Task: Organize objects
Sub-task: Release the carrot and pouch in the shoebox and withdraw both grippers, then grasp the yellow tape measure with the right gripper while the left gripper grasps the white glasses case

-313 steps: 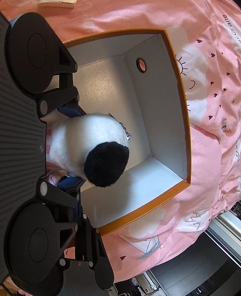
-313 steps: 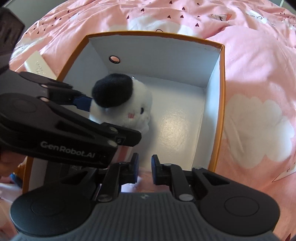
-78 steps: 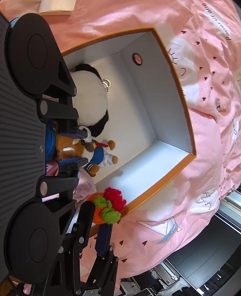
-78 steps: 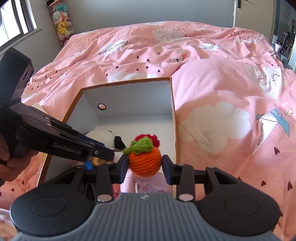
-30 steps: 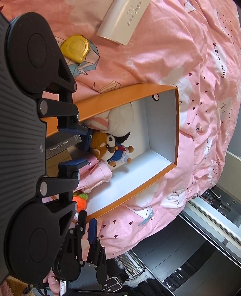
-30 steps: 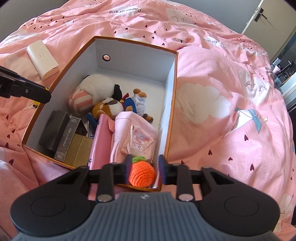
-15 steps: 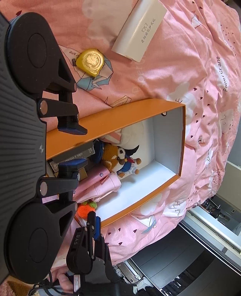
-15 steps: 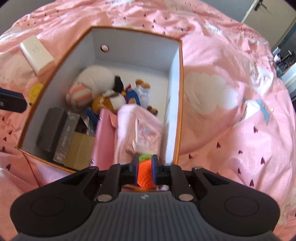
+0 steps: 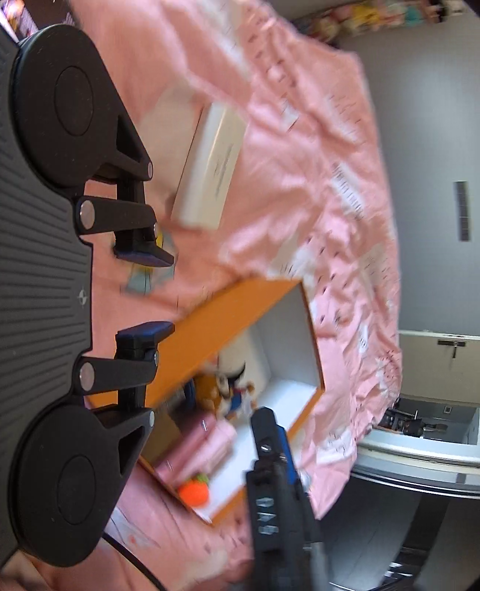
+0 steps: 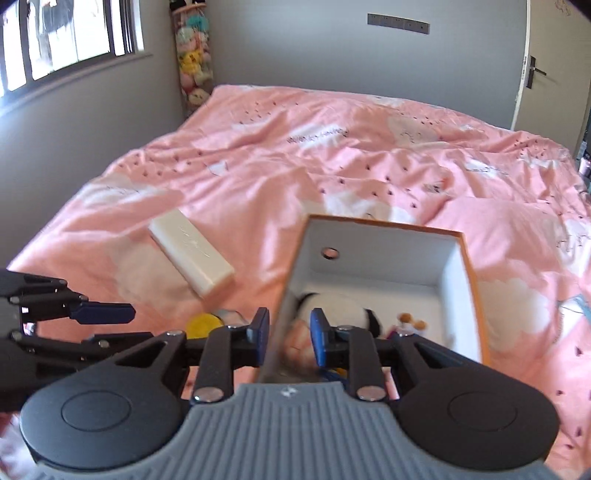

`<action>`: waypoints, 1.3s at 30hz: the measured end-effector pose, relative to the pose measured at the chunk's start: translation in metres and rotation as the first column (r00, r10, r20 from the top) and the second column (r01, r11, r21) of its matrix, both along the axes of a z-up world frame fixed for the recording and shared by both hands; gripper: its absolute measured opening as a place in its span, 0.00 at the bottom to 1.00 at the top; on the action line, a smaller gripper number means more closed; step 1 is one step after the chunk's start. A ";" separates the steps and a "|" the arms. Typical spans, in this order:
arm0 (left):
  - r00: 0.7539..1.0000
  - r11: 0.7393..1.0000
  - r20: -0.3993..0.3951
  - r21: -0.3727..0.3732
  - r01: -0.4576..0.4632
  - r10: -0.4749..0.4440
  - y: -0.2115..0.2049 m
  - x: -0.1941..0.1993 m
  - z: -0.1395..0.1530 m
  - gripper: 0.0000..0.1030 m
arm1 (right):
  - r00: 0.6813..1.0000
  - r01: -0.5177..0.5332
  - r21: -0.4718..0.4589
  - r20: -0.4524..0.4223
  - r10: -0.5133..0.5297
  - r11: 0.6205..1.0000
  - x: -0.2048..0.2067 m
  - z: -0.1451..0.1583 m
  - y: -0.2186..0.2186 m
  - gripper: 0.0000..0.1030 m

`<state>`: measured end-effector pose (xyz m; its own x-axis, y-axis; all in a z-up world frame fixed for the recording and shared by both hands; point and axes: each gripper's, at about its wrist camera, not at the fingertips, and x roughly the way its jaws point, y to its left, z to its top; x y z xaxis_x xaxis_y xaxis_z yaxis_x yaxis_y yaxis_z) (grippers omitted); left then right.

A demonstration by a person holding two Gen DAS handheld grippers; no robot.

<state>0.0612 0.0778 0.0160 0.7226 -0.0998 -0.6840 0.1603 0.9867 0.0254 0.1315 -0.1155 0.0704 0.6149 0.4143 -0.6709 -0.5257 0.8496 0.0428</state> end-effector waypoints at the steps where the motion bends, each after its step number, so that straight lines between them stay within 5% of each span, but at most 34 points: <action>1: 0.999 0.998 0.035 0.064 -0.014 0.012 0.006 -0.006 -0.001 0.39 | 1.000 -0.007 0.019 -0.005 0.008 1.000 -0.001 0.000 0.006 0.32; 4: 0.993 0.972 0.112 0.227 -0.059 0.034 0.024 -0.022 -0.007 0.39 | 0.999 -0.028 0.050 -0.020 0.029 0.998 -0.005 -0.004 0.023 0.36; 7: 0.986 0.917 0.165 0.386 -0.101 0.039 0.043 -0.031 -0.013 0.43 | 0.998 -0.048 0.041 -0.041 0.050 0.998 -0.006 -0.010 0.041 0.38; 10: 0.988 0.881 0.149 0.459 -0.112 0.047 0.064 -0.035 -0.020 0.46 | 0.997 -0.061 0.032 -0.042 0.063 0.998 -0.003 -0.014 0.054 0.42; 15: 0.994 0.871 0.078 0.479 -0.108 0.081 0.085 -0.024 -0.037 0.47 | 0.995 -0.060 0.016 -0.076 0.061 0.998 0.011 -0.030 0.073 0.43; 20: 0.986 0.846 0.160 0.519 -0.120 0.042 0.091 -0.009 -0.025 0.54 | 0.988 -0.091 0.003 -0.123 0.091 0.996 0.032 -0.044 0.097 0.43; 24: 0.990 0.885 0.138 0.461 -0.066 0.002 0.100 0.018 -0.007 0.54 | 0.975 -0.138 -0.041 -0.183 0.128 0.990 0.052 -0.058 0.120 0.45; 30: 0.994 0.904 0.081 0.427 0.029 -0.070 0.105 0.051 -0.003 0.57 | 0.926 -0.260 -0.154 -0.318 0.201 0.953 0.078 -0.109 0.158 0.58; 39: 0.978 0.853 -0.006 0.489 0.184 -0.208 0.095 0.071 -0.023 0.61 | 0.867 -0.393 -0.280 -0.431 0.251 0.876 0.096 -0.147 0.186 0.61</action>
